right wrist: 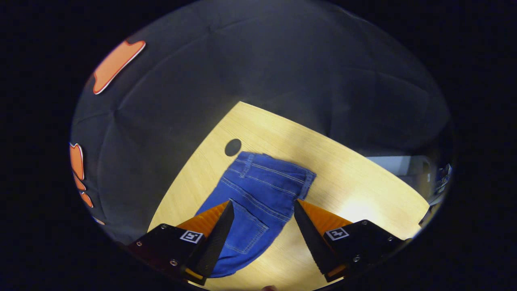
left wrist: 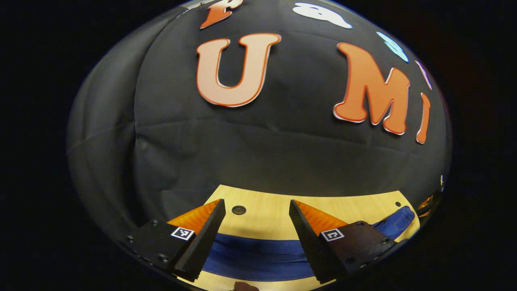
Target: Grasp the waist and the cuffs of the jeans and fold them to make the two legs overlap; first hold the waist and fold one-third of the jeans toward the cuffs, then hold the cuffs and fold the remaining one-third in the same direction to finish folding.
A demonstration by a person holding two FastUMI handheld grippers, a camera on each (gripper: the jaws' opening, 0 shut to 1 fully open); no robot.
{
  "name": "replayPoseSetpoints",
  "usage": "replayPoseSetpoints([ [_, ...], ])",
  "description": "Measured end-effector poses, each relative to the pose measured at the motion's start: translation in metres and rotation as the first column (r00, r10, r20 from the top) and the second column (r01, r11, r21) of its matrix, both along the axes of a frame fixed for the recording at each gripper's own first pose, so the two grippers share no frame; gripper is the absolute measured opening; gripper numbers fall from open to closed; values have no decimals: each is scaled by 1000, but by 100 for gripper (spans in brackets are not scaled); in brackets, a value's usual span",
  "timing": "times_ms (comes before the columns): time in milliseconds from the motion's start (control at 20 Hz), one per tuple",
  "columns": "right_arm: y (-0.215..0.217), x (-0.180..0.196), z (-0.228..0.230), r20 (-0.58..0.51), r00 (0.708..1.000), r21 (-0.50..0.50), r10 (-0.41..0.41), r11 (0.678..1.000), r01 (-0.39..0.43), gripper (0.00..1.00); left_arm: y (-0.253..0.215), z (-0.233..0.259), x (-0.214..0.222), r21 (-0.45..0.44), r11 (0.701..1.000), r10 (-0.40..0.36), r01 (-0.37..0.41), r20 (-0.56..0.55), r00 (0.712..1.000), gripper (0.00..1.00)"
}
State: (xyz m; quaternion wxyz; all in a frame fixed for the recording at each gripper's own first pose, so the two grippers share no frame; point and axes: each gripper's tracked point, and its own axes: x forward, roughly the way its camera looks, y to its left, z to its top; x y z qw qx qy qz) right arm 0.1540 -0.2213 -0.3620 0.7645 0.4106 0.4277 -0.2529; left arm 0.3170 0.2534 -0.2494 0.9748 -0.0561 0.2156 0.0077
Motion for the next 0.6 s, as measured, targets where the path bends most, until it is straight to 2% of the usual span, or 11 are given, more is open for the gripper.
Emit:
replayPoseSetpoints([
  [200, -7, -7, -29, -60, 998, 53, -26, 998, 30, 96, -23, 26, -33, -6, 999, -37, 37, 14, 999, 98],
  [450, -22, 9, -48, -72, 994, 100, -77, 991, 84, 96, -29, 56, -71, 10, 1000, -17, 17, 44, 999, 98],
  [600, -29, 8, -61, -102, 993, 88, -67, 993, 76, 95, -45, 77, -90, 27, 1000, -15, 13, 80, 997, 98],
])
